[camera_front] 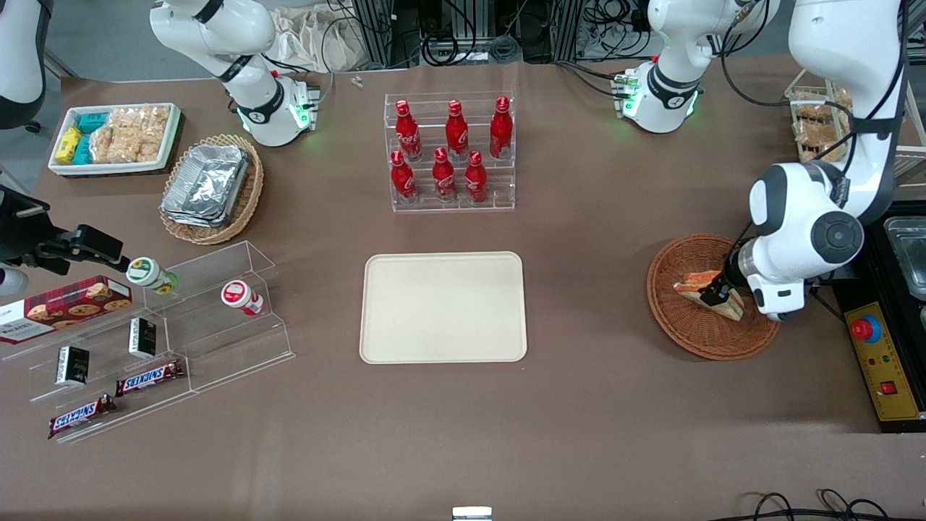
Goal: Place sandwich from basket to tray
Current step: 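Lower the open left gripper onto the wrapped sandwich in the basket and close, then lift the sandwich out of the basket and carry it toward the cream tray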
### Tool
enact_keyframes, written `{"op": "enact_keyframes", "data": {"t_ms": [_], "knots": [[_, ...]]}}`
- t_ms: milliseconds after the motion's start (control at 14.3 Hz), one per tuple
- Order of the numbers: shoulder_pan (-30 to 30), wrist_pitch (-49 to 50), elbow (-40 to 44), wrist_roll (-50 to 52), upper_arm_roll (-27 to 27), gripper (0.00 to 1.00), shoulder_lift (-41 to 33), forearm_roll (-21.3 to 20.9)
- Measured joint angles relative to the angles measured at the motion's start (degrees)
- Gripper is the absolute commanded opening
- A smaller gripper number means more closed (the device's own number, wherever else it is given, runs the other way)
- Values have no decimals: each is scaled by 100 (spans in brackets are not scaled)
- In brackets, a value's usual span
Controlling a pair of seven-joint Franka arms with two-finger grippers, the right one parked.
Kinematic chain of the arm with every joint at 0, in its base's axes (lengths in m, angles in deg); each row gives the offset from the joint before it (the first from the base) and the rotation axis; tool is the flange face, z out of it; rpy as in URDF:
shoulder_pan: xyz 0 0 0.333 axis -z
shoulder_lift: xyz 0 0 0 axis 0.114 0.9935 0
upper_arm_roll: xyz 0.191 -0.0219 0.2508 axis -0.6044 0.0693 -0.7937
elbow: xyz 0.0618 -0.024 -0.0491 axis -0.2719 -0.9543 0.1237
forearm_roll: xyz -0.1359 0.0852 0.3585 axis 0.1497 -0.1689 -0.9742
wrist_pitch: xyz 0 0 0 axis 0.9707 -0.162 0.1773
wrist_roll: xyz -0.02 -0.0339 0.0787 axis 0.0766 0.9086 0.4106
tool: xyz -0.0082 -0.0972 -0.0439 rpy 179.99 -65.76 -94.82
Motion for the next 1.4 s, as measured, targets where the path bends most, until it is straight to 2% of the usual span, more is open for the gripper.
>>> {"op": "enact_keyframes", "data": {"t_ms": [210,280,350,490,560,630,910,1190,1400], "knots": [[0,-229,-2,2,-33,98,219,0],[0,-281,-2,5,-33,86,274,0],[0,-341,-2,6,-33,70,324,0],[0,-412,-1,14,-34,25,394,0],[0,-430,-1,16,-34,7,405,0],[0,-440,0,17,-34,0,405,0],[0,-296,52,19,-34,0,274,0],[30,1249,462,-38,19,0,-537,-1],[107,2446,885,-276,455,0,-1138,24]]}}
